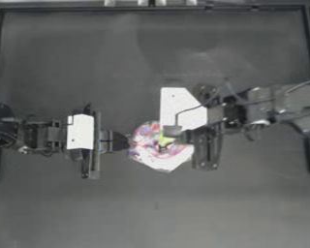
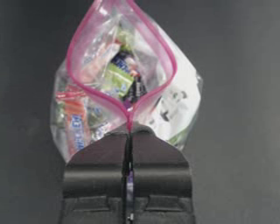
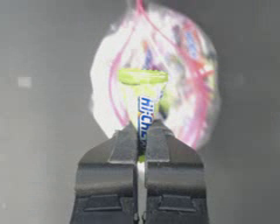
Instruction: Put candy in bag
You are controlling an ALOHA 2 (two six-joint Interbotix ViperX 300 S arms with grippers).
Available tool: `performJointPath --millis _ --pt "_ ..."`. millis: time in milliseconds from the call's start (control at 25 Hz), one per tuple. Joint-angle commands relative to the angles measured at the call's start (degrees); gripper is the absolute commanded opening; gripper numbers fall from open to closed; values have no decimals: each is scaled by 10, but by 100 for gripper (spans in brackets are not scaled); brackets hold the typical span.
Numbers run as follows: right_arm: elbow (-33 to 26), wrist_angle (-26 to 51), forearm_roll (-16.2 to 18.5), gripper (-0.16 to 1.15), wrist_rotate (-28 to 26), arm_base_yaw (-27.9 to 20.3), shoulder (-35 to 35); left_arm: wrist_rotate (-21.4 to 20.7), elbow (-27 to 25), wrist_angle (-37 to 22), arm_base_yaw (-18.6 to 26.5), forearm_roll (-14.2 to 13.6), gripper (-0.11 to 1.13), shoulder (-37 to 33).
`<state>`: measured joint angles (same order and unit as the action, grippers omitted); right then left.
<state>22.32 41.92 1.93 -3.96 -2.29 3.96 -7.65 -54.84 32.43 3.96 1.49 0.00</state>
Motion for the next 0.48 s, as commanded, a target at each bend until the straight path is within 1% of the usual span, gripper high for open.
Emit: performJointPath --millis 40,280,480 --pt "-15 -21 -4 5 1 4 -18 -1 10 4 0 -2 5 -17" --pt "-11 -49 -4 5 2 4 -51 -1 11 4 0 -2 5 -18" --pt "-11 -54 -1 5 3 -1 -71 -1 11 3 0 -2 5 -19"
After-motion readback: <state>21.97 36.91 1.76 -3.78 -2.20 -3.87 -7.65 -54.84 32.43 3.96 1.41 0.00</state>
